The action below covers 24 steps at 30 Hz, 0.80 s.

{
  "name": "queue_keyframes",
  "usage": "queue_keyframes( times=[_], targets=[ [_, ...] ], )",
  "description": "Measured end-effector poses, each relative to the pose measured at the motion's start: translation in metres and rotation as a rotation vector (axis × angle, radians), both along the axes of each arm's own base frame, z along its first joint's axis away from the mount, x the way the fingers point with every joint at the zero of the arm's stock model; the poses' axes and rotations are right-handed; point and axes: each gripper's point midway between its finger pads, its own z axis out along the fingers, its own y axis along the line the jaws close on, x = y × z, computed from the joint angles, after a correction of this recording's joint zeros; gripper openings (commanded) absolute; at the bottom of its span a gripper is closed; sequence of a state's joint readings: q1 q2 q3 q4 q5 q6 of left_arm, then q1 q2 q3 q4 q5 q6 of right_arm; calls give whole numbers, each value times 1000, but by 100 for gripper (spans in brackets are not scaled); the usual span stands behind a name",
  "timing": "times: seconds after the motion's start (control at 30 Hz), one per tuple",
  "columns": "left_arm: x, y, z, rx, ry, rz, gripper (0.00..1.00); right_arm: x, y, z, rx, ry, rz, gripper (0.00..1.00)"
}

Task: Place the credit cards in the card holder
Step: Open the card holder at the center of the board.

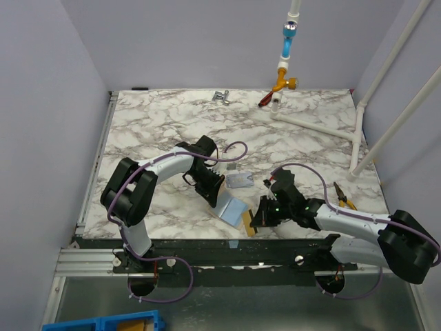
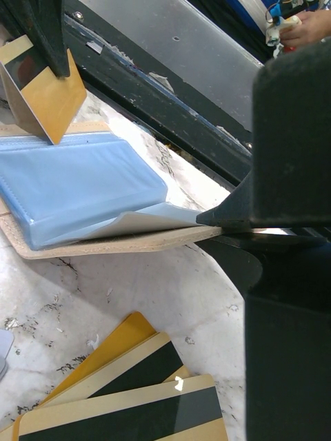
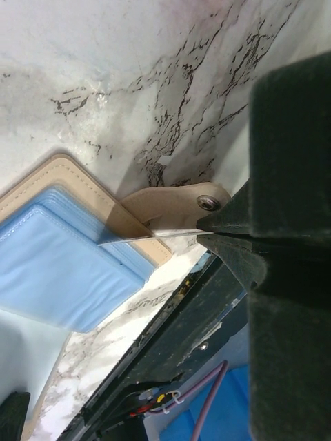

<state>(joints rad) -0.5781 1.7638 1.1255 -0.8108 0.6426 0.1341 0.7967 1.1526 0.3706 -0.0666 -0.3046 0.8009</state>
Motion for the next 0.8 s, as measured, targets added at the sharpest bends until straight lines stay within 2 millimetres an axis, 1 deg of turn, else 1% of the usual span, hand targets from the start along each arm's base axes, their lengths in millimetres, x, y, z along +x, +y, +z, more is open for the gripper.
queue_keyframes(
  times=[0.23,0.4,0.6,0.8],
  targets=[
    [0,0,0,0,0,0,0,3,3,3,15,-25,9,1],
    [0,0,0,0,0,0,0,5,5,1,11,-23,17,1],
    [0,0,0,0,-1,0,0,9,10,5,33,-44,25,1],
    [0,0,0,0,0,0,0,8,13,2,36,-37,37,1]
  ],
)
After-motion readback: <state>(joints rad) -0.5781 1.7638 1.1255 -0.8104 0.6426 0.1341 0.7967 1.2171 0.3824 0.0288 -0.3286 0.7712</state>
